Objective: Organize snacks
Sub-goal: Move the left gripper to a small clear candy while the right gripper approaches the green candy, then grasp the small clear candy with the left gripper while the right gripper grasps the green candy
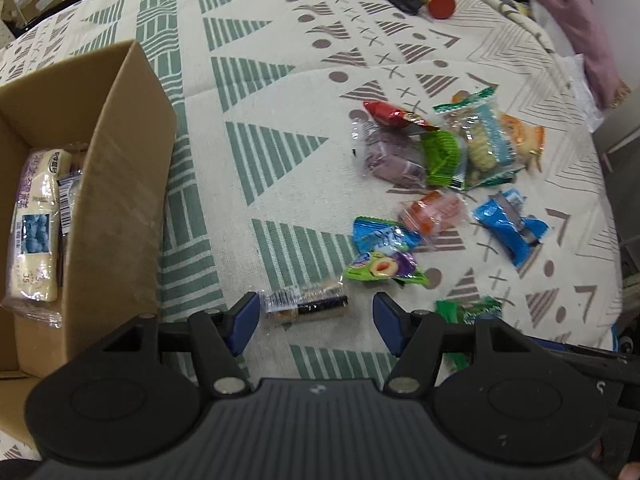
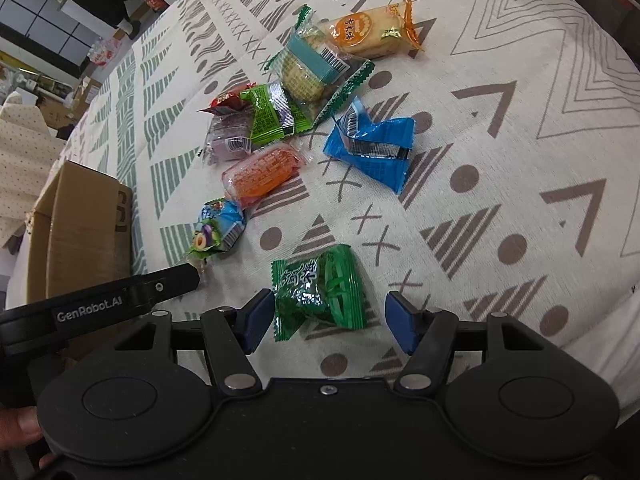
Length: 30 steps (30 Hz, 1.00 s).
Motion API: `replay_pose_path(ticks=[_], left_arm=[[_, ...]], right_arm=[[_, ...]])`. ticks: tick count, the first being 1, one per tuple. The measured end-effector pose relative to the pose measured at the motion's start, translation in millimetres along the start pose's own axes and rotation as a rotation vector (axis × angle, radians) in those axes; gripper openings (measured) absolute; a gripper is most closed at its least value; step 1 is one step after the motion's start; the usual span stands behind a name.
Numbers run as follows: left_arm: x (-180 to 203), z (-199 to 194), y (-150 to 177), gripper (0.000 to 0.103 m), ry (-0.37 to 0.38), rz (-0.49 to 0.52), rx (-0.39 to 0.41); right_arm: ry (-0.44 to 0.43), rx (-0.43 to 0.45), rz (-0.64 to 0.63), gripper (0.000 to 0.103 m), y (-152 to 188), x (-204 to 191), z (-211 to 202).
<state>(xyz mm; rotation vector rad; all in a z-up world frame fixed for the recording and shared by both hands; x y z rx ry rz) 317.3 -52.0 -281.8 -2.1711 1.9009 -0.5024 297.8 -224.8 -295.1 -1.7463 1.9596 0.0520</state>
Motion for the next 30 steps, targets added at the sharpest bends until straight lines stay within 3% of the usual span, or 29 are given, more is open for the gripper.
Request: replay_pose_path(ticks=[8,10,12,14,16,30], left_arm=[[-6.4,16.0,2.6,0.062,-0.051,-0.008,-0.029],[-6.1,16.5,3.1,0.062,-0.057,-0.001,-0.028],[-6.7,16.6,3.7,0.049,-0.074,0.009,-0.029],[-9.0,15.3,3.3,0.037,-0.083,0.003,-0.027],[-10.5,13.7,3.3,0.019,-0.078,-0.008,-0.034],[0.3,-22.2,-1.6,0.019,-0.026,0.001,0.03]], right_arm=[[0.021,-0.008,-0.052,0.062,-2.5,-7.3,10.5],[0.027,-0.007,-0.069,0.054,-2.9,-8.8,11.5],[0.038,-0.012,-0.088,0.042,-2.8,-9.1,11.6],[0.033,-0.01,-0.09,0.039,-3.7,-10.1,10.1],[0.023,-0.006,-0.088,0.036,-3.8,-11.0,7.7],[-0.011,0.059,-0.07,0.035,-6.0,-18.8,-22.2]])
Point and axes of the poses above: each gripper's, at about its wrist camera, not at the fingertips, and z roughly the way its jaws point, x to its right, y to its underside, the point moved 9 cm from there along z, roughly the way its jaws point, and after that the axes turned 7 degrees about x, right-handed, at the moved point
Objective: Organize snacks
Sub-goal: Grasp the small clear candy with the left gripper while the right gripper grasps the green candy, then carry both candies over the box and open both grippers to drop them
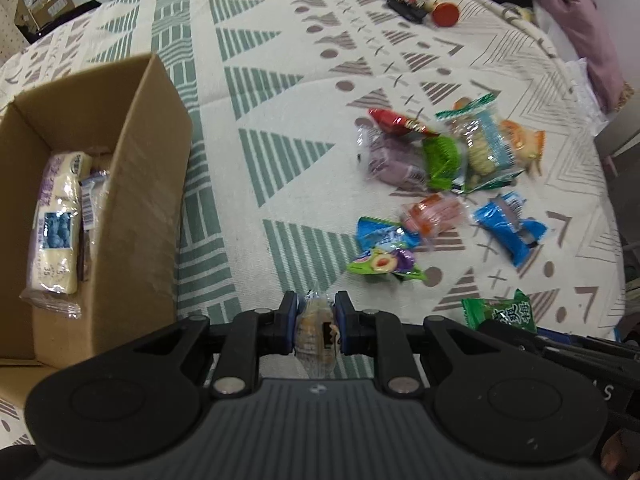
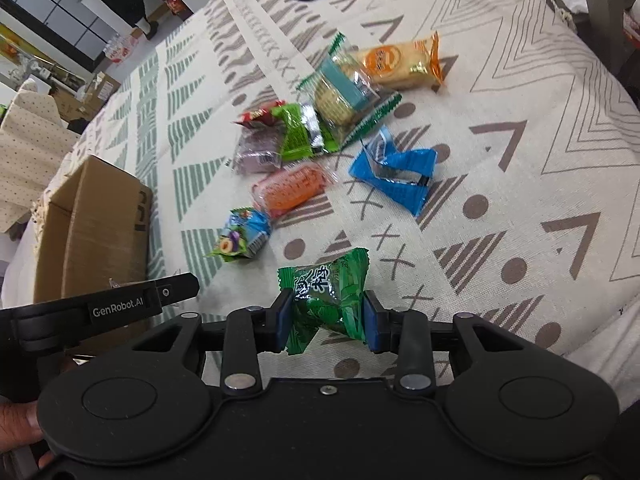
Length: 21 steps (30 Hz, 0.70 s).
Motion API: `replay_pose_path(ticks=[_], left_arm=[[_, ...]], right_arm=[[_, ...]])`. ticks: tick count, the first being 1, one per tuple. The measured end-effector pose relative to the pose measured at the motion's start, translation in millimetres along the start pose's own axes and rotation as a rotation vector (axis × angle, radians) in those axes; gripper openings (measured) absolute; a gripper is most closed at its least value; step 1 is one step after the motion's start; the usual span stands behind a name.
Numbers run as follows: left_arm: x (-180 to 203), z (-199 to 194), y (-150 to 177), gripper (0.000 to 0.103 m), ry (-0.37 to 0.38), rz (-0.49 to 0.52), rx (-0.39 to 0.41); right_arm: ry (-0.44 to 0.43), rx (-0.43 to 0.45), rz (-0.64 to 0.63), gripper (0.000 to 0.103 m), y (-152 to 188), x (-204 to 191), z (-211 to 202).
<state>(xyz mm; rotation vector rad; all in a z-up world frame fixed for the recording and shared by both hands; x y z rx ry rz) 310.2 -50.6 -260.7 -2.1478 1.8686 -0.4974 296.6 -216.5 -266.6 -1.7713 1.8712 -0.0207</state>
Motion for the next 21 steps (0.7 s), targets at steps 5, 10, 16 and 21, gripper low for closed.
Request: replay_pose_path(ticks=[5,10,16,21], left_arm=[[2.0,-22.3,-8.0,0.019,0.011,0.0,0.04],[-1.1,-43.5,-13.4,0.019,0.017,-0.006,0.076],[-16.1,-68.0,-18.3,0.019,0.032,-0.043,0.116],[-34.1,-87.9,-23.9,0.019,0.043,-0.079,0.148]], right_arm=[[-0.02,0.033,-0.016,0.035,-6.2,-12.7,-13.4],[-0.043,0.065,-0.032,0.035,-12.8,-28.1,-25.3],[-0.069,0.1,-0.049,0.035,-17.9,-46.7,-38.1],[-0.086,0.118,-0.062,0.035,-19.4,-63.9,-45.1]])
Point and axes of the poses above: each gripper's, at about its wrist camera, not at the fingertips, and z roughly the way its jaws point, x to its right, y to its underside, the point moved 9 cm from there along z, roughly the way its jaws point, and after that the axes turned 7 degrees about x, right-handed, at the moved point
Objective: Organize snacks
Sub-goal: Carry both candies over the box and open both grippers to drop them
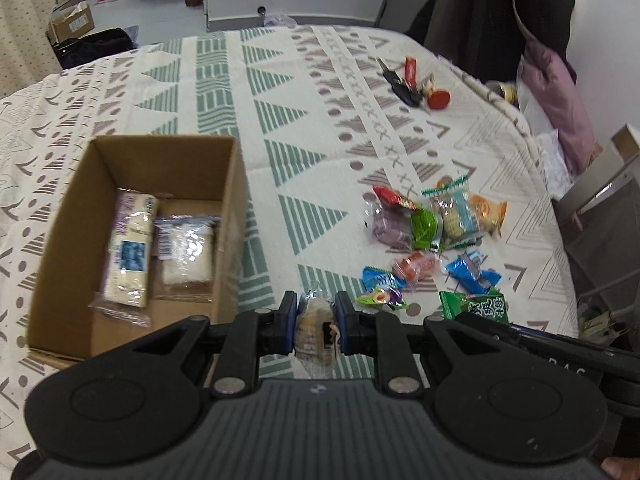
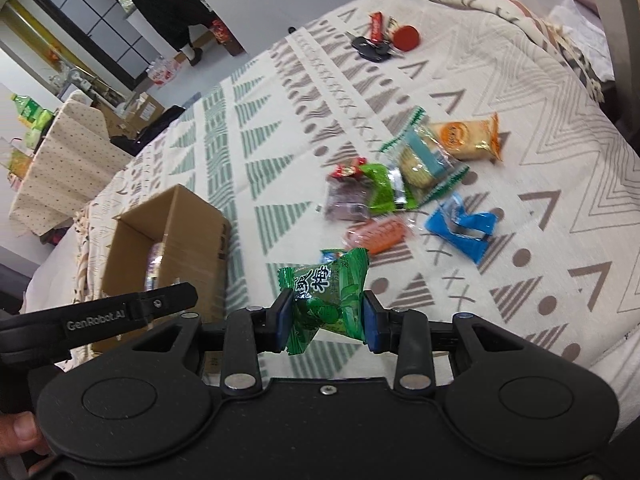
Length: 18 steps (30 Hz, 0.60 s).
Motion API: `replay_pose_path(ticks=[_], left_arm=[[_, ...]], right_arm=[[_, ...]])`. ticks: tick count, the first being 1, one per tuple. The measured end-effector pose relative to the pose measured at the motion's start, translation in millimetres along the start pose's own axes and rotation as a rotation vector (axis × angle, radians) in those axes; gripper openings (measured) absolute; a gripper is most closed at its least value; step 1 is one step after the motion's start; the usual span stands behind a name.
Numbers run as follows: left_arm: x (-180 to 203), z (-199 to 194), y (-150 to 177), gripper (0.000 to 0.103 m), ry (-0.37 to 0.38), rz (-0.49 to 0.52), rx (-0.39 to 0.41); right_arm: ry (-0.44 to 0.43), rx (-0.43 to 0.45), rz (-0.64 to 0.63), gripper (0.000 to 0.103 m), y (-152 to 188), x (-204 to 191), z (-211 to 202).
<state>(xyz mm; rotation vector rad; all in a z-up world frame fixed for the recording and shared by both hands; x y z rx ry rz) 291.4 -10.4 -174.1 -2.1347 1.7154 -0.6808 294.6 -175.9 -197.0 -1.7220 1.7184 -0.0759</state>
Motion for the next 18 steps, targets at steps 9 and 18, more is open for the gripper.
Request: replay_pose_path(ticks=[9,18], left_arm=[[-34.9,-28.2,-13.4,0.019,-0.009,-0.047,0.044],[-79.5,-38.8,-16.2,0.019,-0.038,-0.102,0.057]], right_arm=[[-0.037,0.018,-0.03,0.035,-1.3,-38.3,-1.5],[-0.067,0.015,-0.064,0.035,0.8,-74.5,6.3]])
Point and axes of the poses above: each gripper's, at about its wrist camera, not at the fingertips, and z roughly the way its jaws point, x to its right, y to its underside, the point moved 9 cm from there along z, roughly the way its jaws point, and after that the axes turned 7 degrees about x, right-handed, at the moved point
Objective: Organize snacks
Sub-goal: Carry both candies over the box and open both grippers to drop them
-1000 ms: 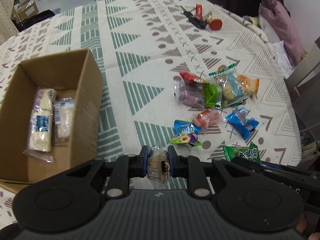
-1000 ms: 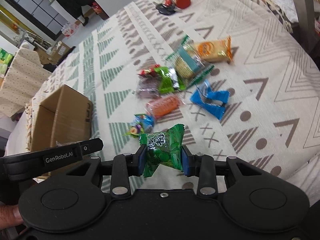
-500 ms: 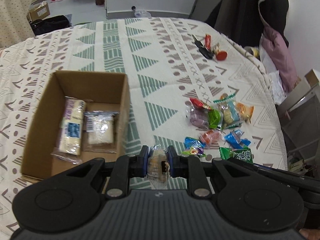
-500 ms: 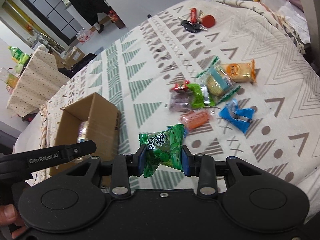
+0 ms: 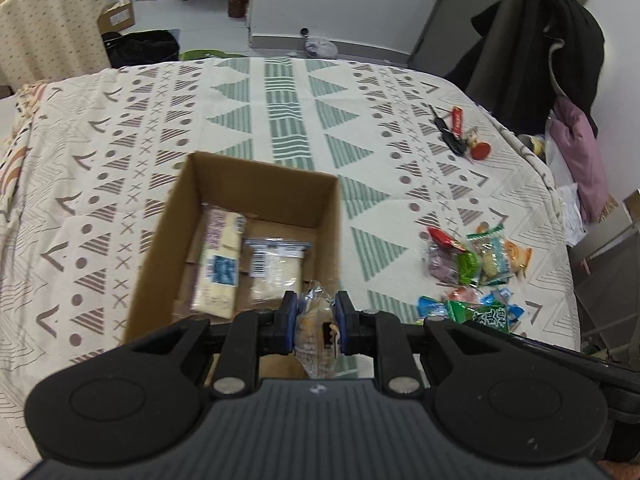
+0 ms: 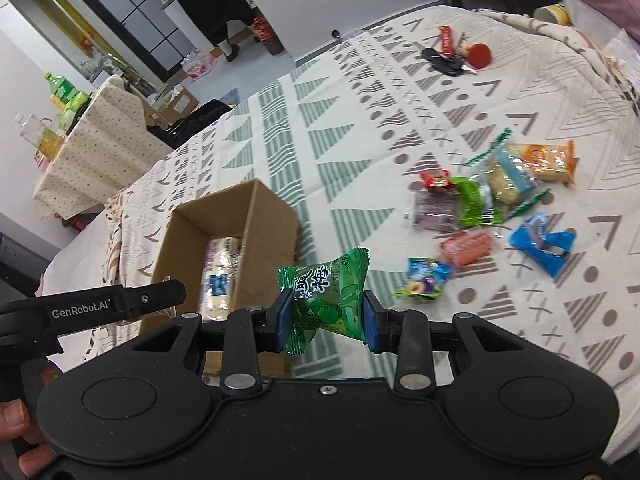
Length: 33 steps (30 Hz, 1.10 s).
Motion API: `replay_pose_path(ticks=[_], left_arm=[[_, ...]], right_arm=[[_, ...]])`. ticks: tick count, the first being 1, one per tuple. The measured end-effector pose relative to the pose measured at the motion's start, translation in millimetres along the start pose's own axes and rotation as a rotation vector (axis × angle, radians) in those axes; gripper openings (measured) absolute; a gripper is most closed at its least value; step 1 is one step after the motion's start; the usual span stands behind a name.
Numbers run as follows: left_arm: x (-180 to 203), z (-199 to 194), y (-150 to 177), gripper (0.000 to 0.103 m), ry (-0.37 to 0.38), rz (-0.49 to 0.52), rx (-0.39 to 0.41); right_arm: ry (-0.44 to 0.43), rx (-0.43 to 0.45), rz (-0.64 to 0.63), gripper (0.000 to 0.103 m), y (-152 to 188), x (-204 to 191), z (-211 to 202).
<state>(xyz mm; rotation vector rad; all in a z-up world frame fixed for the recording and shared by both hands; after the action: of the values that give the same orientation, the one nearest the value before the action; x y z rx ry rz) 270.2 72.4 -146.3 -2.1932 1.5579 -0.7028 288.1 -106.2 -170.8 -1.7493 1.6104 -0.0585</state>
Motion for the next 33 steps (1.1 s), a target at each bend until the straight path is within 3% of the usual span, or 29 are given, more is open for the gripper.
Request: replay_pose_path(ticks=[12,21,25,29,33], left_arm=[[-52.6,8.1,4.5,0.02,-0.044,-0.048,-0.042],[-81.4,6.7,4.4,0.029,-0.089,-0.068,-0.06],[-87.8,3.1,3.9,0.05,-0.092,-0.074,-0.058],[-95.7,0.9,3.8,0.067,-0.107,-0.095,-0.056],[-97.1,-1.2,4.1,0.072,-0.118,-0.099,-0.054]], right_arm=[[-0.028,-0.034,-0.052,0.035,6.4,-45.8,21.6],[-0.06,-0.051,-0.08,0.035,9.3,-77.9,32.2],[-0.095,-0.06,-0.069,0.036,10.2,-90.5,36.5],[-0.108,-0.076,-0.059,0.046,12.2,-96.9,39.4],[-0.1,-0.072,-0.058,0.048,12.4,-93.2,35.9]])
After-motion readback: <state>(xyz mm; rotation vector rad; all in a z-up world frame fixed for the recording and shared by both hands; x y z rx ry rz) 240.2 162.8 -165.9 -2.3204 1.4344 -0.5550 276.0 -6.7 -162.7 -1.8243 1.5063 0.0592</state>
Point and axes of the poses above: each gripper's, at about its wrist camera, not at the fingertips, and z roughly the way its jaws point, x to its right, y to its underside, the point moved 9 cm from there along z, roughly the way its jaws point, and after that the axes turned 7 degrees about x, right-handed, at the moved point
